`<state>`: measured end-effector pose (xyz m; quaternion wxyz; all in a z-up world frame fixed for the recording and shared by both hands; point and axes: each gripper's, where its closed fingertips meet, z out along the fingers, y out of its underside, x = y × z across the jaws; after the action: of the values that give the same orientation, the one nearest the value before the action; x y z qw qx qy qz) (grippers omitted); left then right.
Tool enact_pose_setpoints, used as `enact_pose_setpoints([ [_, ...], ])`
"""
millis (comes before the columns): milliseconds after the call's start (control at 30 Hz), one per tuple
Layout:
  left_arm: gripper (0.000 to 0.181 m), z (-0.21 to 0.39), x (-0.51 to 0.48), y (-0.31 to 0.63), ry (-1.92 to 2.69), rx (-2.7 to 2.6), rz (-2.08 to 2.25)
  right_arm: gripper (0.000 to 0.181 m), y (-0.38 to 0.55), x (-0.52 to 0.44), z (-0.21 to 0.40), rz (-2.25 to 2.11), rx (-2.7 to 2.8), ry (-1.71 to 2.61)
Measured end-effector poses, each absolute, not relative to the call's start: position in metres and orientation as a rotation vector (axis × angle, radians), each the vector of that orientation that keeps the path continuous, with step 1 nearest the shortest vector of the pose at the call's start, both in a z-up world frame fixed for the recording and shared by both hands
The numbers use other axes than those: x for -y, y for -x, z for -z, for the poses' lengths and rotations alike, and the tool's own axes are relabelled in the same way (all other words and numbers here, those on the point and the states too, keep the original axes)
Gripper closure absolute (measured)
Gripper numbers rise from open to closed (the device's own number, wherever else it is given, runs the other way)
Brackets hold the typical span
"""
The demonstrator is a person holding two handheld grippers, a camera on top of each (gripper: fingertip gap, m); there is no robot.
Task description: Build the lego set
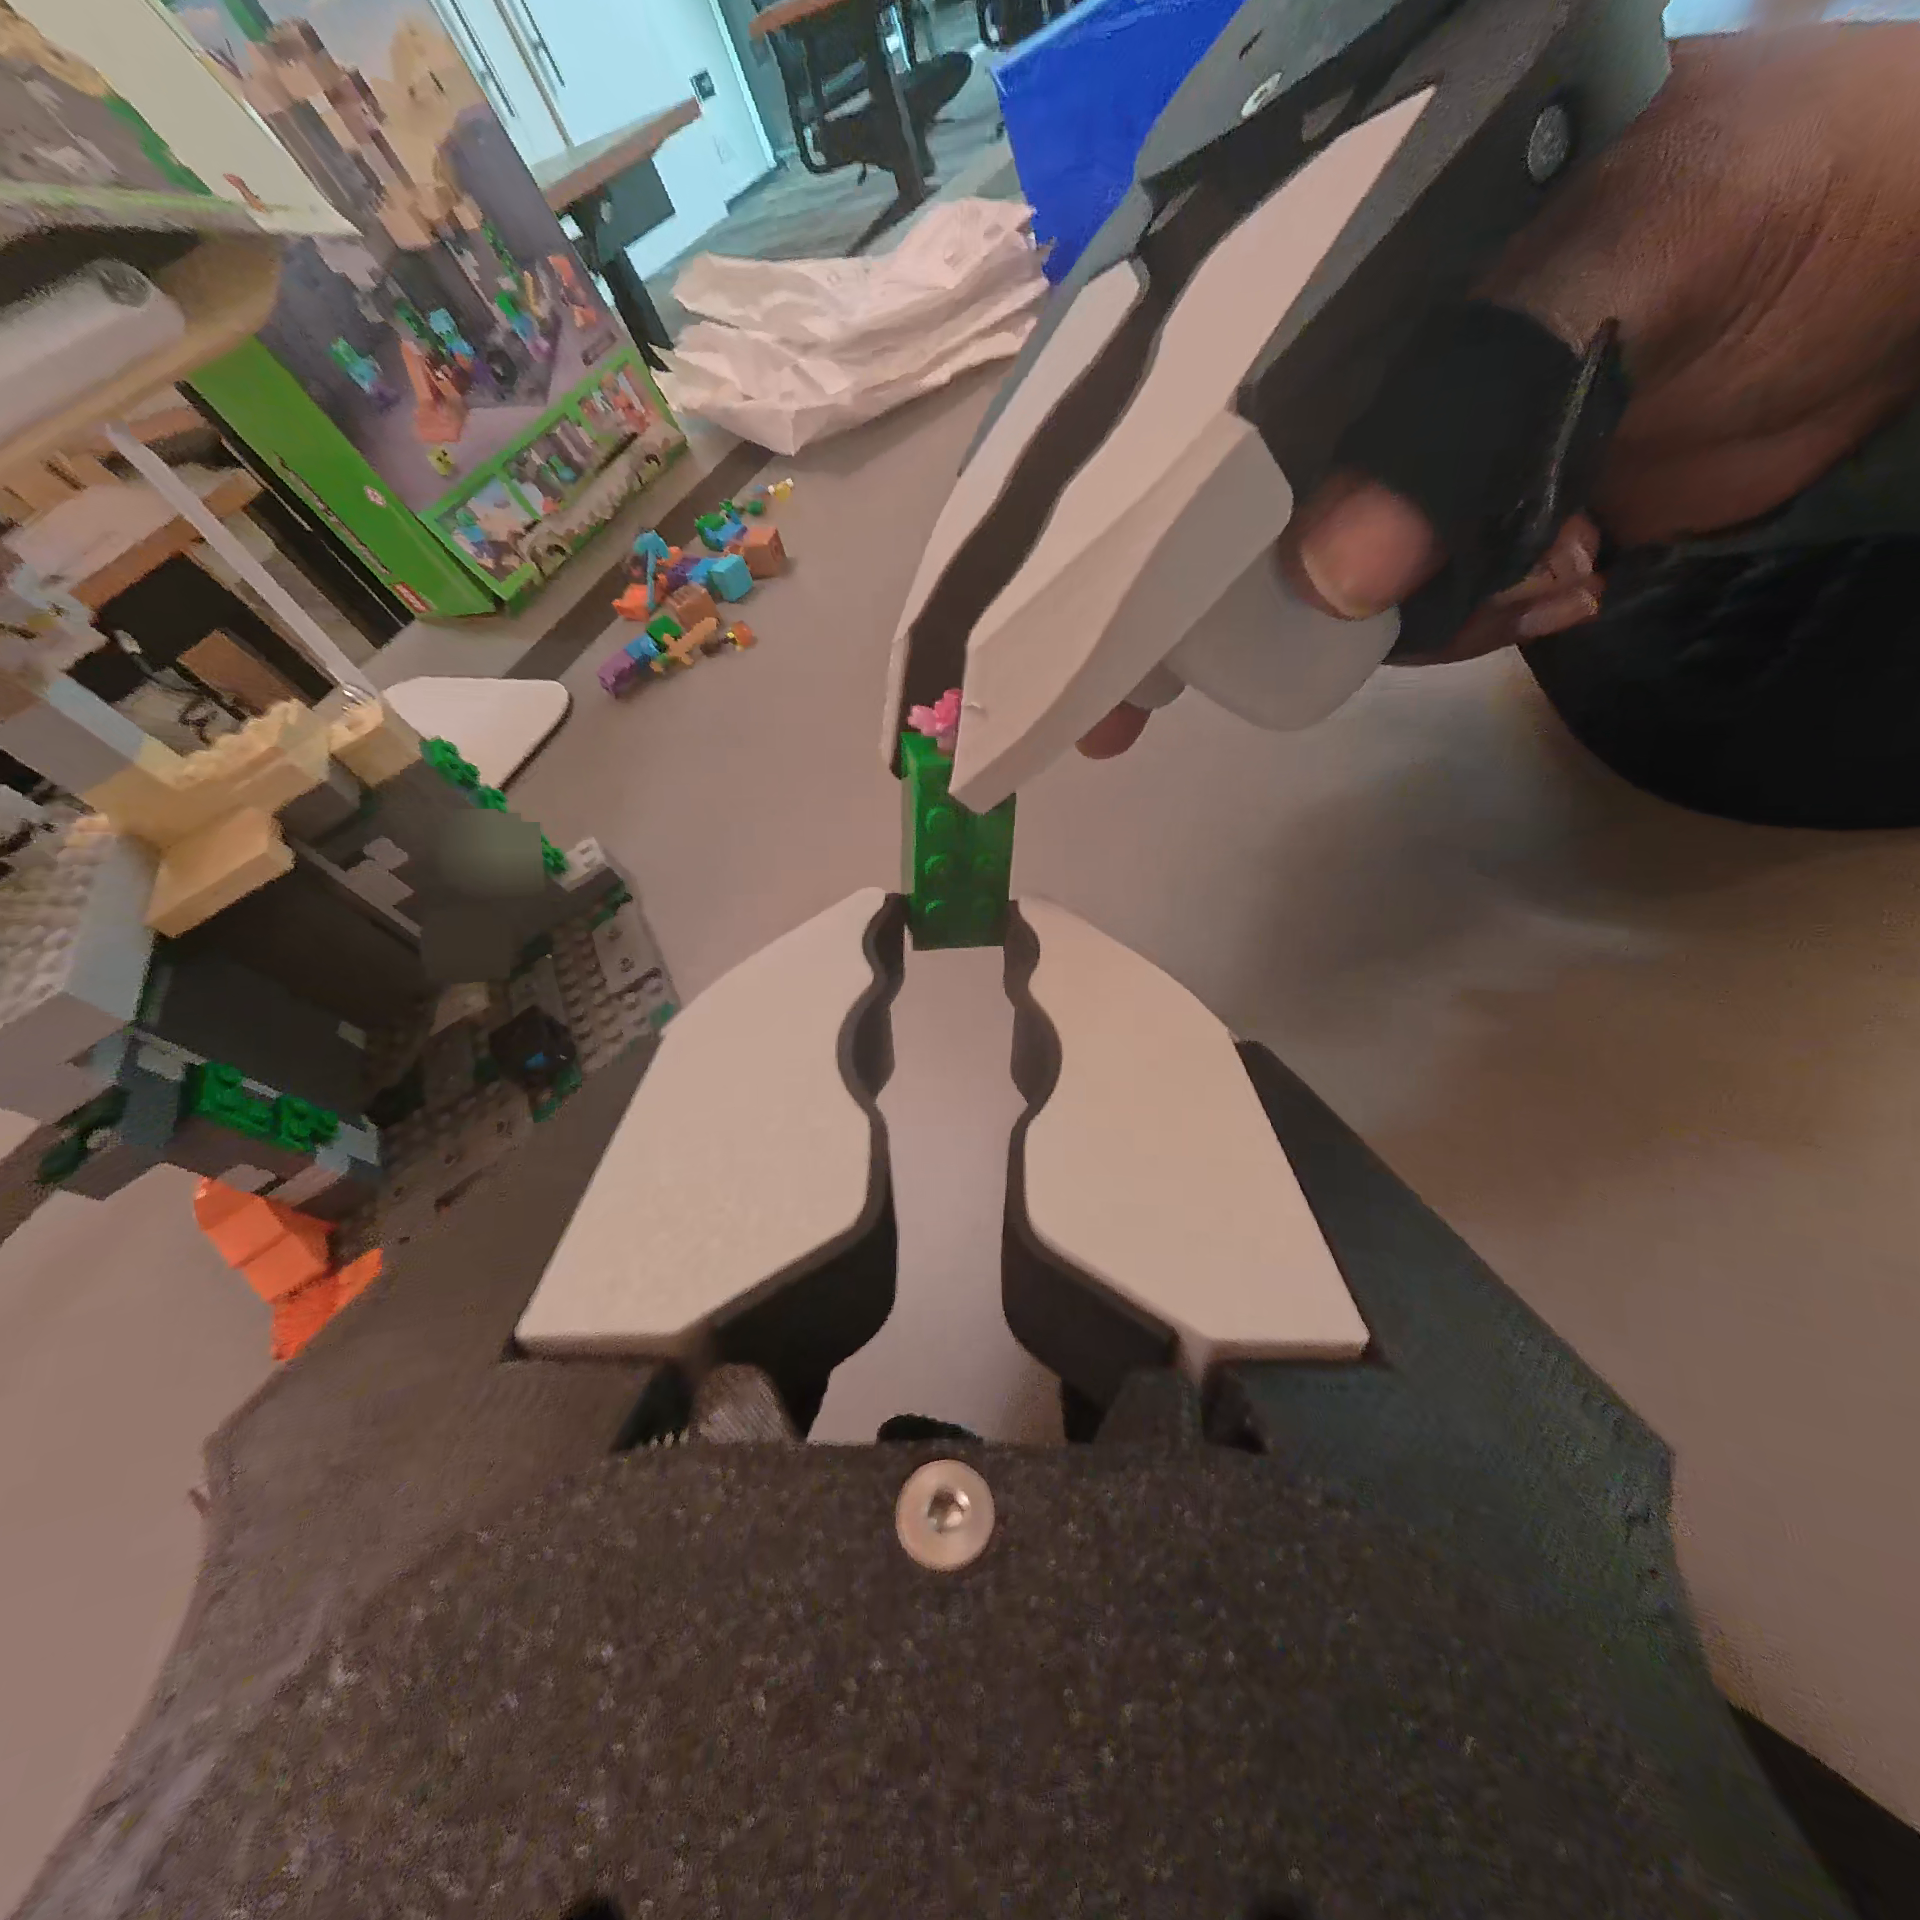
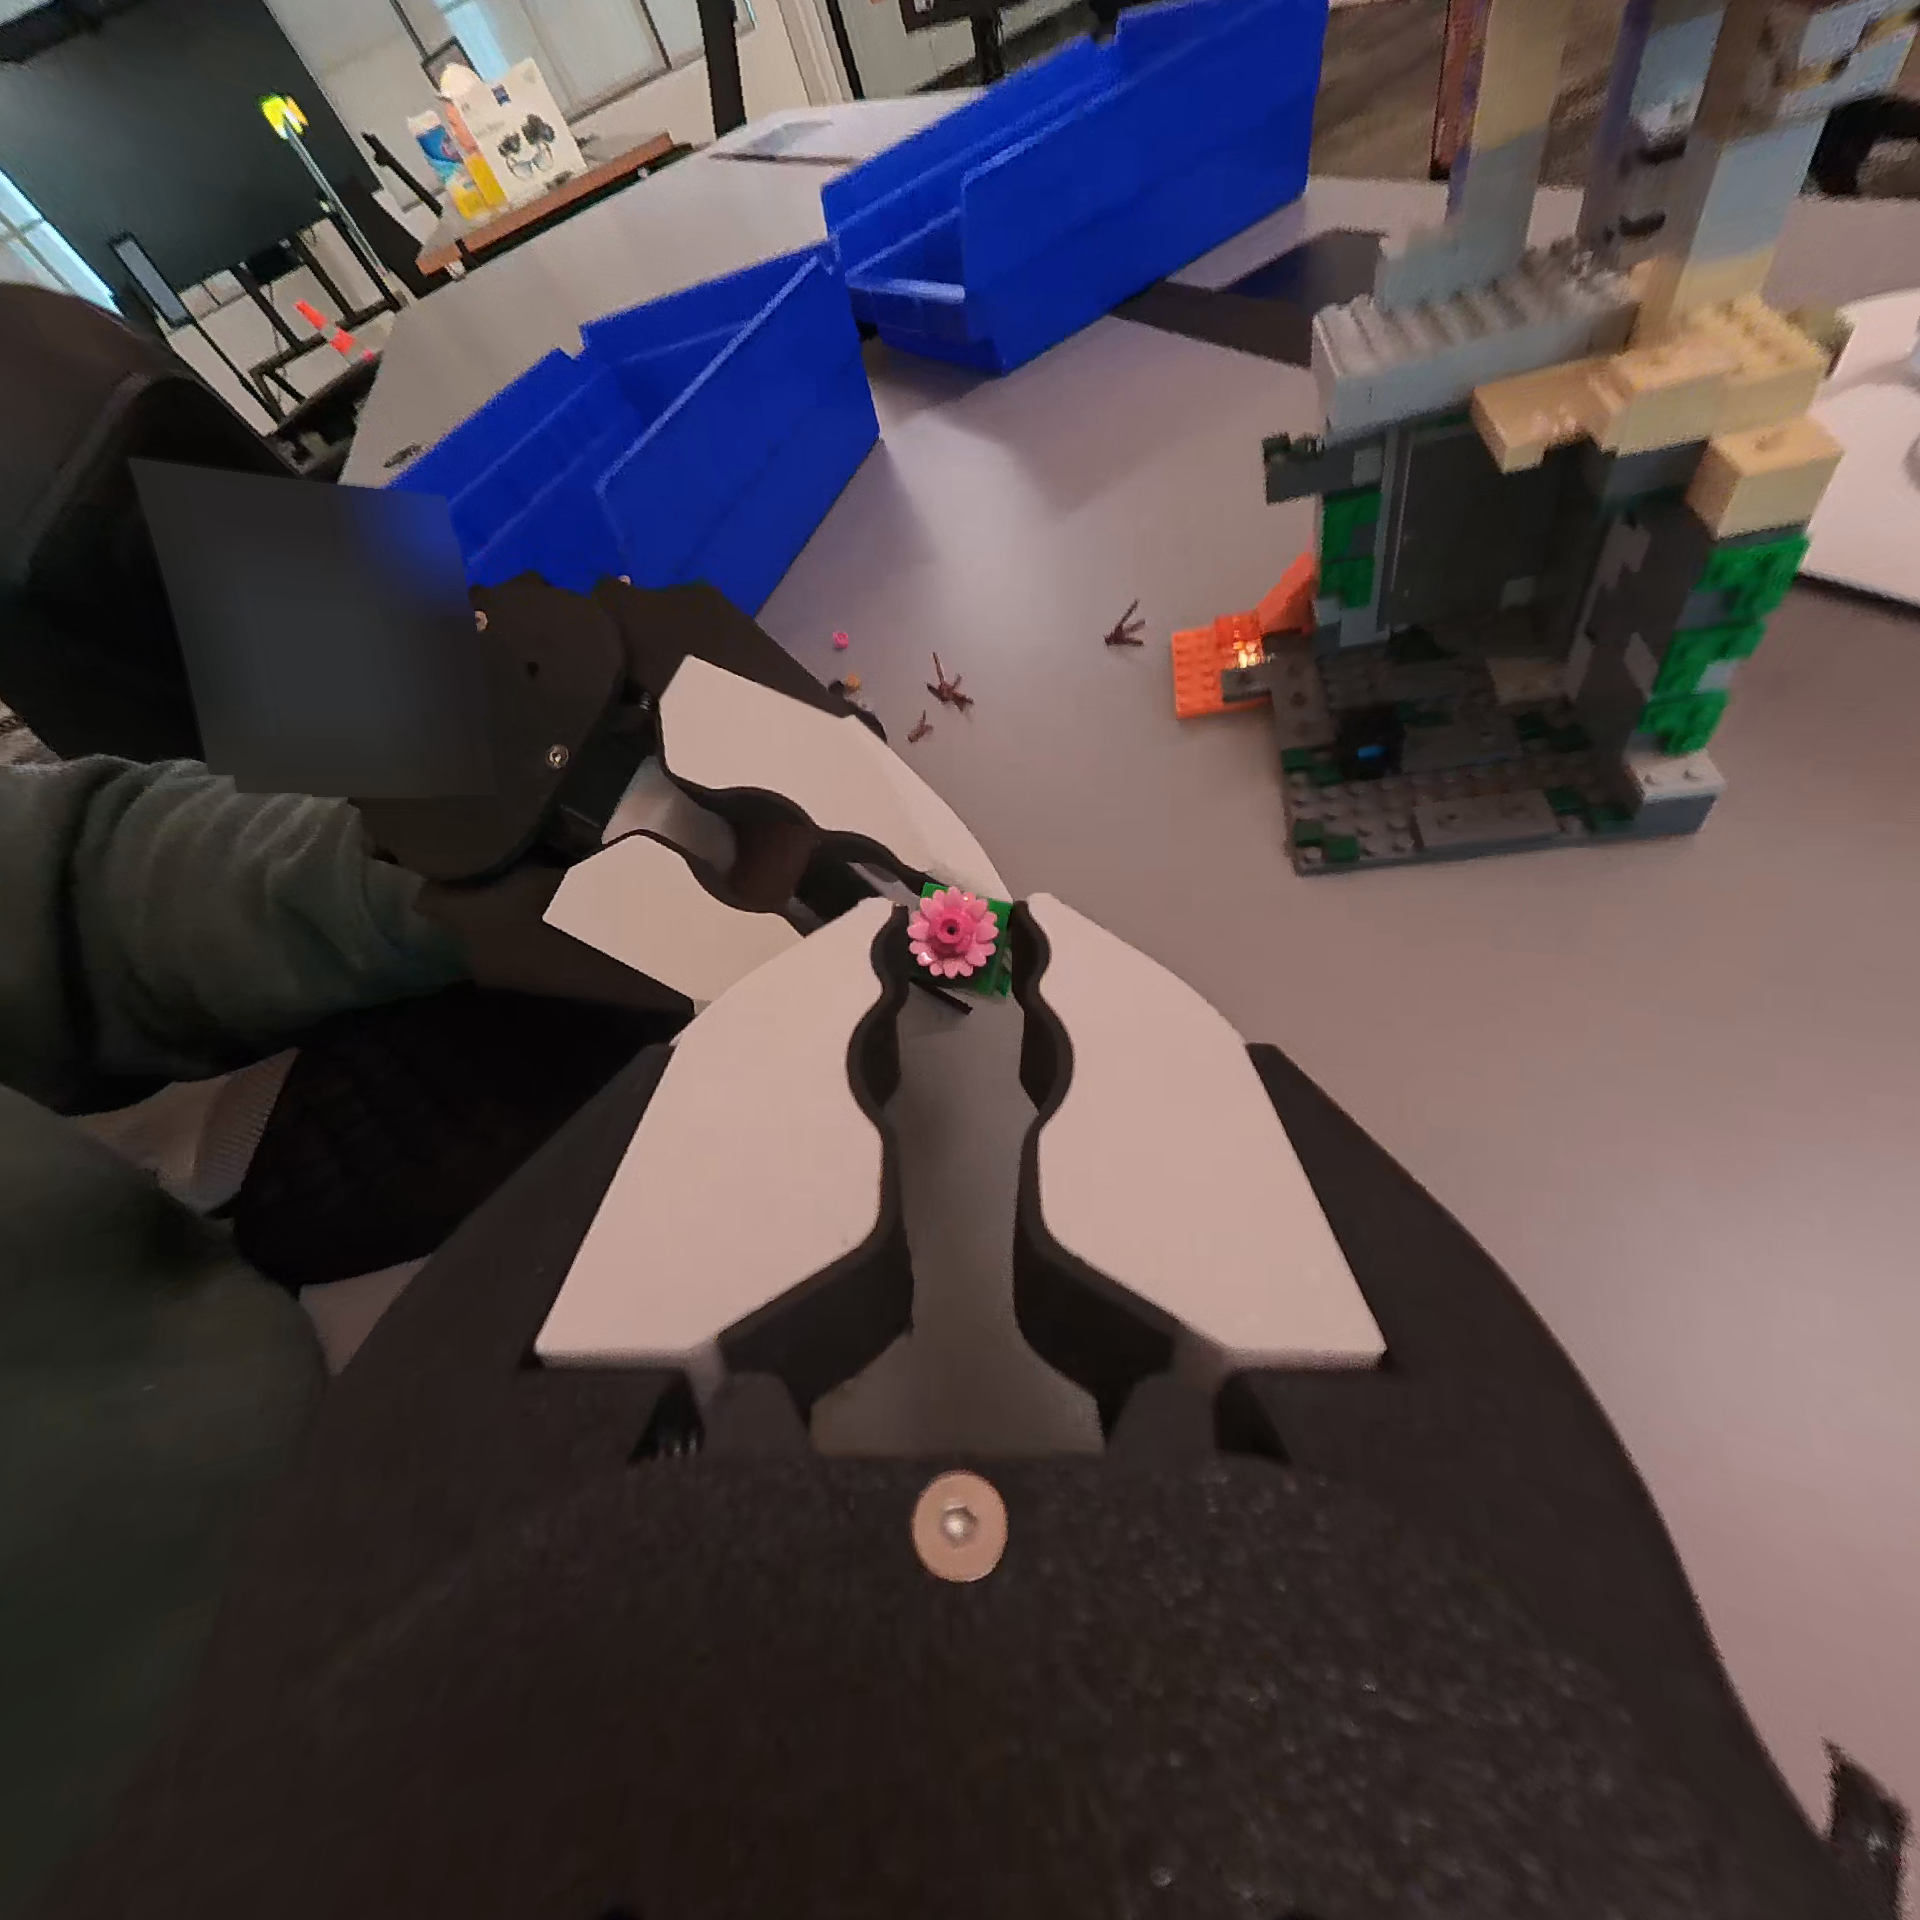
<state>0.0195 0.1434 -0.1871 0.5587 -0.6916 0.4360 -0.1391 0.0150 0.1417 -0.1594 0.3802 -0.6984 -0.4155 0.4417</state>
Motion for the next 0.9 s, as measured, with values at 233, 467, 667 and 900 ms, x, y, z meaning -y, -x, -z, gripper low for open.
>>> enact_pose_setpoints([
  [233, 0.164, 0.17, -0.15, -0.008, 1.593, -0.92, 0.327, 0.152, -0.017, -0.147, 0.144, -1.155, 0.997, 1.699],
  [467, 0.164, 0.168, -0.151, -0.007, 1.576, -0.916, 0.277, 0.148, -0.008, -0.144, 0.151, -1.203, 0.938, 1.75],
  [667, 0.164, 0.17, -0.149, -0.009, 1.56, -0.958, 0.203, 0.162, -0.003, -0.145, 0.152, -1.197, 0.899, 1.783],
  [900, 0.163, 0.172, -0.149, -0.01, 1.572, -0.947, 0.274, 0.162, -0.008, -0.15, 0.151, -1.128, 0.95, 1.777],
])
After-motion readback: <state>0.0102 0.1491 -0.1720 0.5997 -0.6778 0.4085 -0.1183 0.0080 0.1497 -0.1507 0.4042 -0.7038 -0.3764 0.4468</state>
